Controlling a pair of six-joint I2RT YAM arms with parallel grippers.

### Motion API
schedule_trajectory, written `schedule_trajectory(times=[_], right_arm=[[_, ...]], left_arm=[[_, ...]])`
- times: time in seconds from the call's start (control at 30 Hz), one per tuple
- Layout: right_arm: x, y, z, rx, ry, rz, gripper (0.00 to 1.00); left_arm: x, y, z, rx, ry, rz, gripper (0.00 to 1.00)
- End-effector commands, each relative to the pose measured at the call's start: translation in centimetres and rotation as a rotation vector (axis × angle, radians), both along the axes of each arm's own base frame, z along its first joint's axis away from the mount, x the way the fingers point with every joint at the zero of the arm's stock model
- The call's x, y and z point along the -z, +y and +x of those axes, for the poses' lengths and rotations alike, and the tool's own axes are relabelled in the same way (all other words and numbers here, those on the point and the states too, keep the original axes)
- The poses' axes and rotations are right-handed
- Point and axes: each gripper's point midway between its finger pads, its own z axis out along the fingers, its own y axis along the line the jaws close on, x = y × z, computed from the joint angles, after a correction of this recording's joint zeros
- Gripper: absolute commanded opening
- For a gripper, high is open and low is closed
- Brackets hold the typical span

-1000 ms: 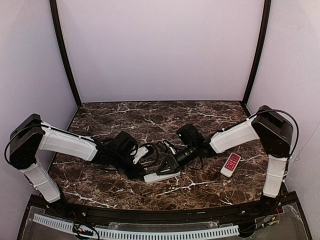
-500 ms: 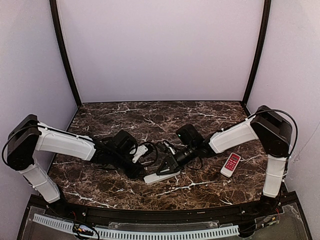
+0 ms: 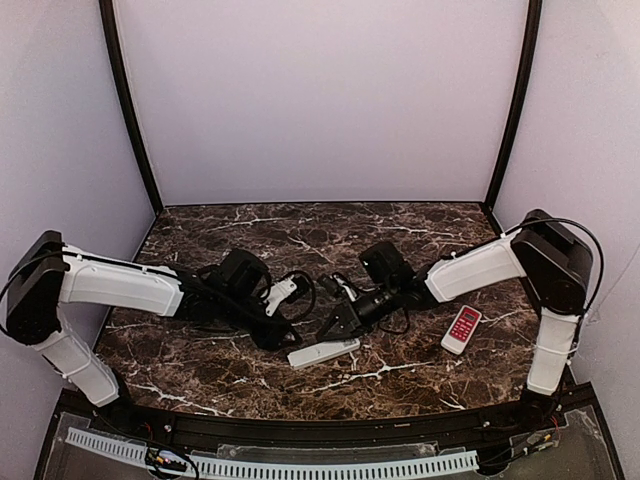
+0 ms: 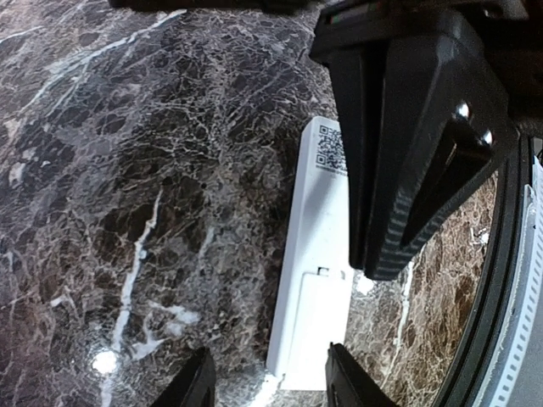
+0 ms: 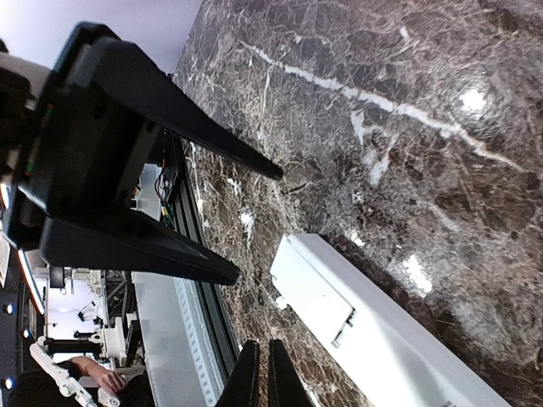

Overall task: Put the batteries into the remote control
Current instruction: Load the battery cover onto the remote control without the battery cover.

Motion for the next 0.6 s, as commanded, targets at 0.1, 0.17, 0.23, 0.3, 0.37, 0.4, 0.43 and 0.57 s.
schedule_trajectory(times=[0.1,0.17,0.23,0.3,0.37,0.4,0.43,0.57], right_arm=[[-1.2,-1.6,1.6,0.07,-0.036,0.018,0.05],[-1.1,-1.8,1.8,0.075,-0.034,0.016,0.05],[-1.0,-1.9,1.8,0.074,-0.032,0.015,0.05],[-1.0,-1.9,1.7,0.071,-0.03,0.016,0.05],[-1.0,-1.9,1.7,0.068,-0.028,0.02,0.05],[-1.0,-1.9,1.7,0.067,-0.028,0.02,0.04],[-0.9,-1.9,1.7,0.067,-0.027,0.02,0.04],[-0.8,-1.9,1.6,0.064,-0.021,0.02,0.04]], left_arm=[[0.5,-1.6,-0.8,0.068,0.052,-0.016,0.45],[0.8,-1.7,-0.6,0.069,0.052,0.0,0.44],[1.3,-1.8,-0.6,0.071,0.058,0.015,0.44],[1.8,-1.8,-0.6,0.071,0.065,0.029,0.43],[2.2,-1.8,-0.5,0.07,0.063,0.046,0.43],[2.5,-1.9,-0.4,0.07,0.061,0.056,0.42],[2.6,-1.8,-0.5,0.071,0.064,0.065,0.42],[3.5,-1.9,-0.6,0.082,0.061,0.104,0.41]])
